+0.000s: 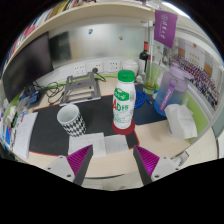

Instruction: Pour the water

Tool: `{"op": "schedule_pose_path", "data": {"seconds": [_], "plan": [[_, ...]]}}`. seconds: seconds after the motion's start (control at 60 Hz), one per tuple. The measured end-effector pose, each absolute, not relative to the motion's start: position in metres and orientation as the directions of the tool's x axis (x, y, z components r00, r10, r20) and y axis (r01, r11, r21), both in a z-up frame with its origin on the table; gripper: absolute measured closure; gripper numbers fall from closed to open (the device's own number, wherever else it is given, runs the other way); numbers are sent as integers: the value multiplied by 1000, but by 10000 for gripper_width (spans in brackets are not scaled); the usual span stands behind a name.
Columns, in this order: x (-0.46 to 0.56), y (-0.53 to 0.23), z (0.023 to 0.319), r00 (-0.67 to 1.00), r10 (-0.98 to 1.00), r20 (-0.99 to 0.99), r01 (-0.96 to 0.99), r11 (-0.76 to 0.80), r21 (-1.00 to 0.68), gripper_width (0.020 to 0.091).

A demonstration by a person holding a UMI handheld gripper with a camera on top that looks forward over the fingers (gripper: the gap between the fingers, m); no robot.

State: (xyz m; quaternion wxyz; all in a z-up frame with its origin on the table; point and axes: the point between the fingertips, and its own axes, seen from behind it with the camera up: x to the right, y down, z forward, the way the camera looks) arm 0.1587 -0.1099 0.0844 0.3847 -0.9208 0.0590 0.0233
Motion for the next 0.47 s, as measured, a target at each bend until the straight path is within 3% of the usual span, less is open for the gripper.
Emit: {"op": "schedule_pose_path", "data": {"seconds": [0.233, 0.467], "plan": [[155, -139, 130, 994, -67, -86, -108, -711, -695, 287], [139, -150, 145, 997, -18, -72, -64, -709, -702, 317]]}}
